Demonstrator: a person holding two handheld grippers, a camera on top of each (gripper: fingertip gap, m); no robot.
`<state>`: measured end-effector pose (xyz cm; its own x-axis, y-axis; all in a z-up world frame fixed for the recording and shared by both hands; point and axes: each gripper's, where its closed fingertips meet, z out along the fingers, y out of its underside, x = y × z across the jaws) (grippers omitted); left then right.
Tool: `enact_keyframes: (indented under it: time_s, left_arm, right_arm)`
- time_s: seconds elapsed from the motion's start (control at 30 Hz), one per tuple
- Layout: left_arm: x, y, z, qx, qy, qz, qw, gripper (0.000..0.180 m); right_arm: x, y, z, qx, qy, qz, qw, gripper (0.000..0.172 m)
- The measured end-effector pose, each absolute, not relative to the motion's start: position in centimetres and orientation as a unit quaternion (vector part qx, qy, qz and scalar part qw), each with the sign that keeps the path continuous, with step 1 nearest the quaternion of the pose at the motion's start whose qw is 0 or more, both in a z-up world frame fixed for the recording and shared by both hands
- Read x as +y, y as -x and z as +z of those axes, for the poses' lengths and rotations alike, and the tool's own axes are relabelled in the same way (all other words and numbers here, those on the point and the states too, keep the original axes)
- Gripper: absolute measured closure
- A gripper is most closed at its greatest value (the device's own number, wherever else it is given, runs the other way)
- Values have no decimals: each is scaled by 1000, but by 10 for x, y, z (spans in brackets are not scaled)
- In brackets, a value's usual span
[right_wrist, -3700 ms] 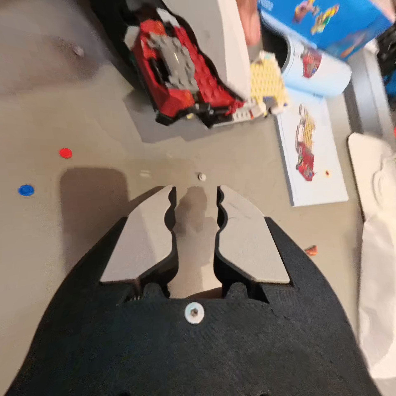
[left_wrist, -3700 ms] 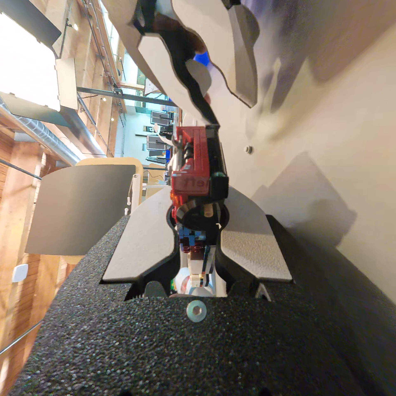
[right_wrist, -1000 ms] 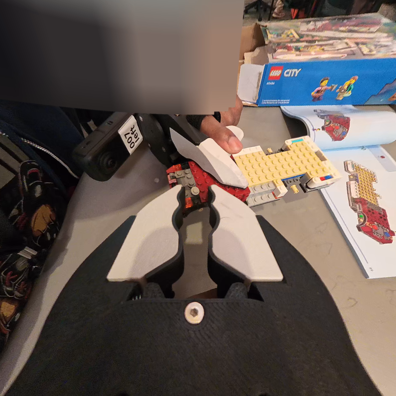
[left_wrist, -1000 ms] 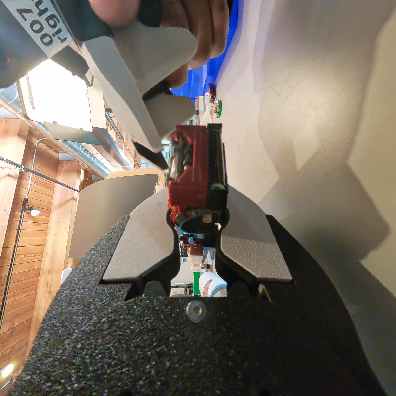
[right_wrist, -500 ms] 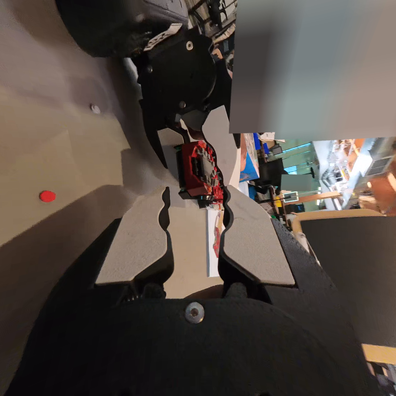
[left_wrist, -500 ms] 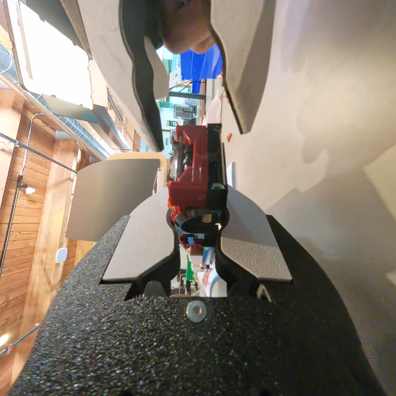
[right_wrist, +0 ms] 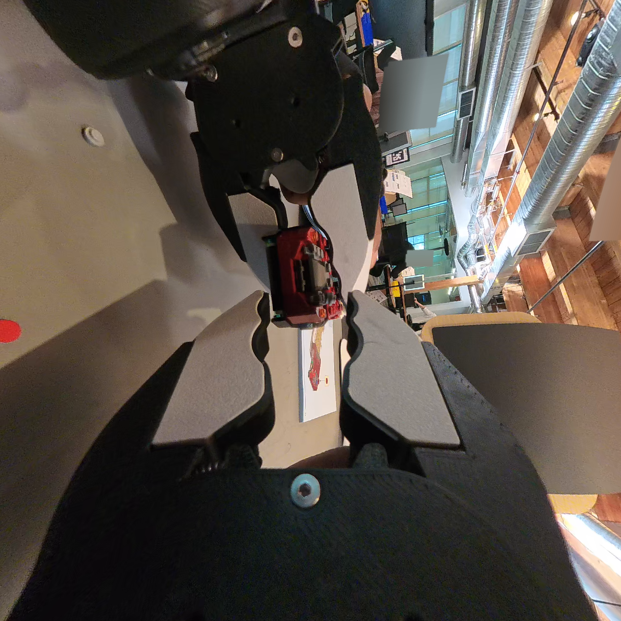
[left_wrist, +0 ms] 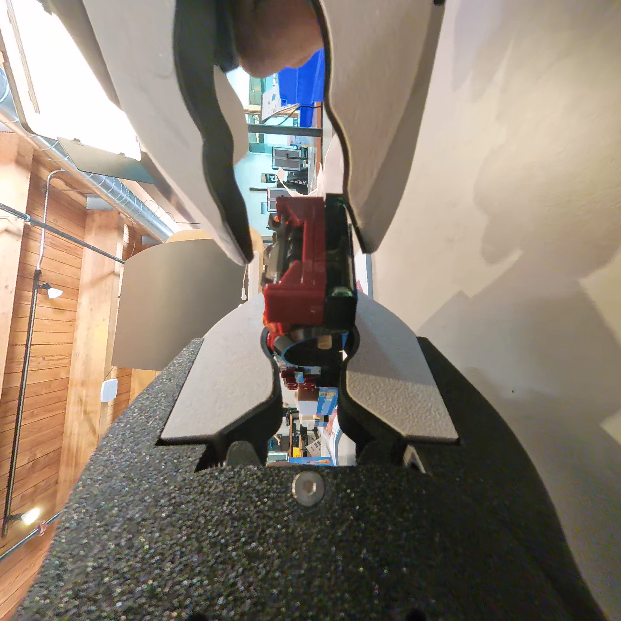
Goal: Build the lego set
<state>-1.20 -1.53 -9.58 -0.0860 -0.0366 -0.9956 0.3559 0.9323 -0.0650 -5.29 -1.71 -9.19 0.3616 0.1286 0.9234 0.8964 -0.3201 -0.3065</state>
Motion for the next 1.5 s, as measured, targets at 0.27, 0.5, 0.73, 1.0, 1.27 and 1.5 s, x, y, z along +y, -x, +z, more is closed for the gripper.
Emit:
enact_keyframes:
  time_s: [0.27,0.5,0.73,1.0,1.27,1.5]
  left_arm:
    - [-16,11,-97,723,-111,-147,666,145]
    - [-15,11,-97,725,-108,-146,664,145]
    - [-15,11,-98,728,-105,-149,661,145]
    - [-15,10,-101,732,-105,-142,658,145]
    - [-15,9,-102,734,-101,-143,656,145]
    - [-15,9,-103,736,-102,-142,654,145]
  right_arm:
    - [-17,55,-95,-365,701,-413,453,136]
    - [-17,54,-95,-368,697,-415,455,136]
    - [-17,55,-95,-375,692,-418,453,136]
    - [-17,54,-98,-389,683,-429,445,137]
    - [-18,53,-98,-388,682,-431,445,137]
    - [-19,53,-99,-381,690,-421,449,137]
